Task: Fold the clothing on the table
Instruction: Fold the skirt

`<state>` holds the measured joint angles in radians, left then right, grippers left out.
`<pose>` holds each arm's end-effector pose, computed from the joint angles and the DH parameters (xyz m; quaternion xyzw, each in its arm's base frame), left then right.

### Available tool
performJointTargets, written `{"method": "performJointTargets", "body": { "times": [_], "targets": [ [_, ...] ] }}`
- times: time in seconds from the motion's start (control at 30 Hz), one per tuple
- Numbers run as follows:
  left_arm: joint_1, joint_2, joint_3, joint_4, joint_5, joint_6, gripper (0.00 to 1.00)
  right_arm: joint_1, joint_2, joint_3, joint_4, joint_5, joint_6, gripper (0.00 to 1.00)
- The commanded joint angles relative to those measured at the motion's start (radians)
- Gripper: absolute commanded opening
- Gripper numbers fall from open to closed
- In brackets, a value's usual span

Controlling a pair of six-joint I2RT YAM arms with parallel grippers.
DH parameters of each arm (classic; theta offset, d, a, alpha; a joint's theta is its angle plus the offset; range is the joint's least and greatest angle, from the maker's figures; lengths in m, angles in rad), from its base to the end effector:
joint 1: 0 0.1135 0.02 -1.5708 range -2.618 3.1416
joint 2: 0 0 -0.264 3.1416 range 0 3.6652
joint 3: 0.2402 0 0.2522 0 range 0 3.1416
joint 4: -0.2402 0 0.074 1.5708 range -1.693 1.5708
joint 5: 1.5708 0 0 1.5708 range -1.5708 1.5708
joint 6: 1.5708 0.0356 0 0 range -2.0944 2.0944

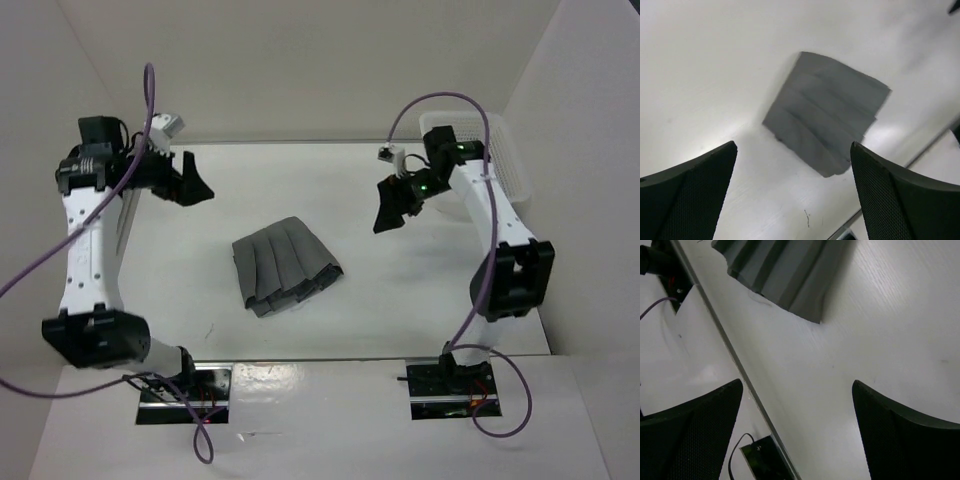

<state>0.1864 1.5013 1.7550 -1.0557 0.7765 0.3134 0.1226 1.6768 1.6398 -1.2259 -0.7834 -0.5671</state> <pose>0.2924 0.0298 0.4250 0.1961 0.8473 -0.2542 0.4231 0.3195 0.0647 0.3324 -0.3638 0.8398 0.3367 0.2214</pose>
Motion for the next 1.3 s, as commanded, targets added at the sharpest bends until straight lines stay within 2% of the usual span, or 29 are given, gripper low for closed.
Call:
{"method": "performJointTargets", "body": {
  "times": [0.0,0.07,0.13,0.27,0.4,0.5,0.7,0.93,1.1,1.27],
  "targets": [
    [0.042,-0.157,-0.242,0.179,-0.262,-0.186,1.0,0.09,0.13,0.101,-0.073,-0.14,-0.066,0.94],
    [0.071,-0.279,-0.392,0.253,-0.334,-0.217,1.0,0.191,0.208,0.177,-0.073,-0.14,-0.066,0.94],
    [0.1,-0.338,-0.462,0.279,-0.335,-0.226,1.0,0.302,0.262,0.265,-0.073,-0.151,-0.056,0.94],
    [0.189,-0.441,-0.577,0.29,-0.345,-0.226,1.0,0.444,0.376,0.385,-0.073,-0.177,-0.047,0.94],
    [0.27,-0.495,-0.658,0.312,-0.293,-0.205,1.0,0.502,0.469,0.426,-0.073,-0.23,-0.057,0.94],
    [0.309,-0.532,-0.718,0.322,-0.292,-0.192,1.0,0.502,0.489,0.381,-0.073,-0.263,-0.086,0.94],
    [0.328,-0.543,-0.73,0.333,-0.283,-0.181,1.0,0.442,0.546,0.238,-0.073,-0.346,-0.204,0.94],
    [0.351,-0.524,-0.73,0.333,-0.273,-0.172,1.0,0.342,0.676,0.219,-0.073,-0.393,-0.286,0.94],
    [0.351,-0.515,-0.739,0.333,-0.273,-0.172,1.0,0.307,0.831,0.199,-0.073,-0.384,-0.338,0.94],
    [0.351,-0.504,-0.739,0.333,-0.273,-0.172,1.0,0.269,0.853,0.19,-0.073,-0.375,-0.347,0.94]
  ]
}}
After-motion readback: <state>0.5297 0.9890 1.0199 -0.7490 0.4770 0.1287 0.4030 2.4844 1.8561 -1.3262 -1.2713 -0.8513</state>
